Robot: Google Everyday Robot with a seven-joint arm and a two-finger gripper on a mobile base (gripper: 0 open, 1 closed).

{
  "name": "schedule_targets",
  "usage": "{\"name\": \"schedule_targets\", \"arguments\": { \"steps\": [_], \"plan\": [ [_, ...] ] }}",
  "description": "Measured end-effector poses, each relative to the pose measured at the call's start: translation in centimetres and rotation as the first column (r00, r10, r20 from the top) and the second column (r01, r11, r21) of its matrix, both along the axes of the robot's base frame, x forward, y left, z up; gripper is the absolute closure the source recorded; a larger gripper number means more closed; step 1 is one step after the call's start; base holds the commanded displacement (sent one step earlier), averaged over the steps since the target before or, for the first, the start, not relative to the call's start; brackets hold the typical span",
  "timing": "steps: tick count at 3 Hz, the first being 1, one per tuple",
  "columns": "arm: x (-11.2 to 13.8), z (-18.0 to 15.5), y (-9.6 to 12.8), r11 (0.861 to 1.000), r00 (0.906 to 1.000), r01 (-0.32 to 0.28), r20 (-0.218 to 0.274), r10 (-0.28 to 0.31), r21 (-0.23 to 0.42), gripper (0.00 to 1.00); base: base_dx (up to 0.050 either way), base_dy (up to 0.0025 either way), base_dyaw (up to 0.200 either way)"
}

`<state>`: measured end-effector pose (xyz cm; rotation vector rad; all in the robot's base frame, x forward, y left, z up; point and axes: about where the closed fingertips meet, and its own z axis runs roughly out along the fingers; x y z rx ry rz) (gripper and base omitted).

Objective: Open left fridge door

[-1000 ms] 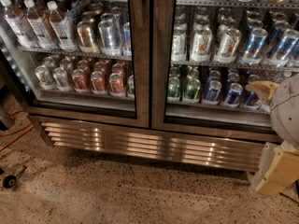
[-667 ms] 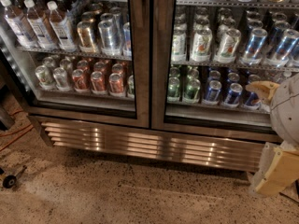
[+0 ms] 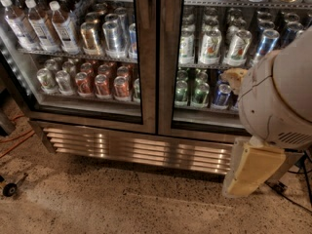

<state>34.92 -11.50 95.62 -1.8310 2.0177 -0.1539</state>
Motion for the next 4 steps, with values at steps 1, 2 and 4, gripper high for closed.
{"name": "schedule_targets", "arguments": {
  "steps": [1, 2, 4],
  "plan": [
    [0.0, 0.0, 0.0, 1.0, 1.0, 0.0, 0.0, 0.0, 0.0, 0.0, 0.0, 0.0, 0.0],
    [0.0, 0.0, 0.0, 1.0, 1.0, 0.0, 0.0, 0.0, 0.0, 0.0, 0.0, 0.0, 0.0],
    [1.1, -1.4, -3.1, 0.961, 0.9932, -0.088, -0.051, 0.105, 0.262, 0.0, 0.0, 0.0, 0.0]
  ]
}}
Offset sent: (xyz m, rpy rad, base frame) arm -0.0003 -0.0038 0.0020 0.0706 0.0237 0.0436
